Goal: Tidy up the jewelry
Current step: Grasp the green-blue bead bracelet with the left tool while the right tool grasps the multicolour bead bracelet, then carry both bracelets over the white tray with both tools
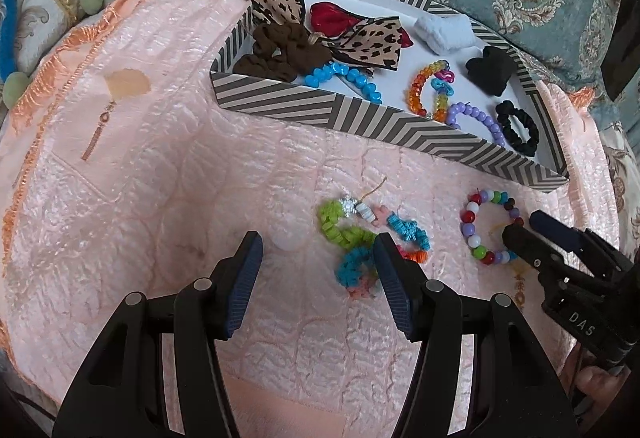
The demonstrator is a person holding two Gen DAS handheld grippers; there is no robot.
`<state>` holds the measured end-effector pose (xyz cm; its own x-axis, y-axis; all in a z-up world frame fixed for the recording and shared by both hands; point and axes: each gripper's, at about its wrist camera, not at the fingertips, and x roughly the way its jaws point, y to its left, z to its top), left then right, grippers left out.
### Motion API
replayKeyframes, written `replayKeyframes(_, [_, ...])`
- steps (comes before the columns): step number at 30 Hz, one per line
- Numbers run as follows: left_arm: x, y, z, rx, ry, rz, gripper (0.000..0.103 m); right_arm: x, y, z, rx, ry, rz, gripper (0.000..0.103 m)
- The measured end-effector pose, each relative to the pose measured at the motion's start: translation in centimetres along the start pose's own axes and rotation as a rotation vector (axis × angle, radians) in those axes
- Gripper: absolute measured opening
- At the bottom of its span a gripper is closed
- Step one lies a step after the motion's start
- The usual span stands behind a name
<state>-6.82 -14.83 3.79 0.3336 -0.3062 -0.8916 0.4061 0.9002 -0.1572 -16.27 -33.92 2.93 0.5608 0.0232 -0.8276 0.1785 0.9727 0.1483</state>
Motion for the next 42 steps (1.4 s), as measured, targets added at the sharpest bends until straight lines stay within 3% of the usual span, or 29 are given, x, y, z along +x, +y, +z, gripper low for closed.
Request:
replayKeyframes(7, [0.9, -0.5, 0.5, 0.0, 0.0, 0.011, 0.063, 0.7, 0.1, 0.1, -0.048, -0.025, -0.029, 0.038])
replayKeyframes(13, [1.7, -1.3, 0.9, 0.039, -0.014, 0.039, 0.062, 1.0, -0.1, 0.4, -0.071, -0.053, -0.056, 0.018])
replayKeyframes(14, [1.8, -1.4, 0.9, 0.044, -0.02, 0.037, 0.06, 1.0, 0.0, 0.4, -0.075, -0.056, -0.061, 0.011])
replayKeyframes(15, [1.8, -1.4, 1.1, 0.047, -0.028, 0.041, 0.047, 1.0, 0.0, 0.5, -0.076, -0.056, -0.061, 0.009])
replayKeyframes(16, [1.9, -1.4, 1.2, 0.054, -0.036, 0.05, 0.035, 0.8, 0.0, 0.5, -0.075, -0.057, -0.058, 0.009])
replayKeyframes(19, [1.6, -1.5, 1.3, 0.051, -0.042, 0.01, 0.016, -0.2, 0.0, 0.5, -0.063, -0.08, -0.04, 0.009])
replayKeyframes(21, [1.3, -1.2, 1.3, 0.037, -0.036, -0.031, 0.01, -1.6, 0.1, 0.6, -0.046, -0.107, -0.009, 0.009])
replayKeyframes(25, [0.2, -0.2, 1.3, -0.026, -0.029, -0.139, 0.01, -4.1, -0.1, 0.8, -0.025, -0.146, 0.039, 0.009])
replayKeyframes(30, [-1.9, 0.1, 0.9, -0.05, -0.06, -0.184, 0.01, -5.9, -0.6, 0.7, 0.017, -0.154, 0.087, 0.009])
replayKeyframes(42, [-7.3, -0.6, 2.6, -0.045, -0.174, -0.193, 0.01, -10.6, -1.2, 2.3, 0.0, -0.231, 0.085, 0.009])
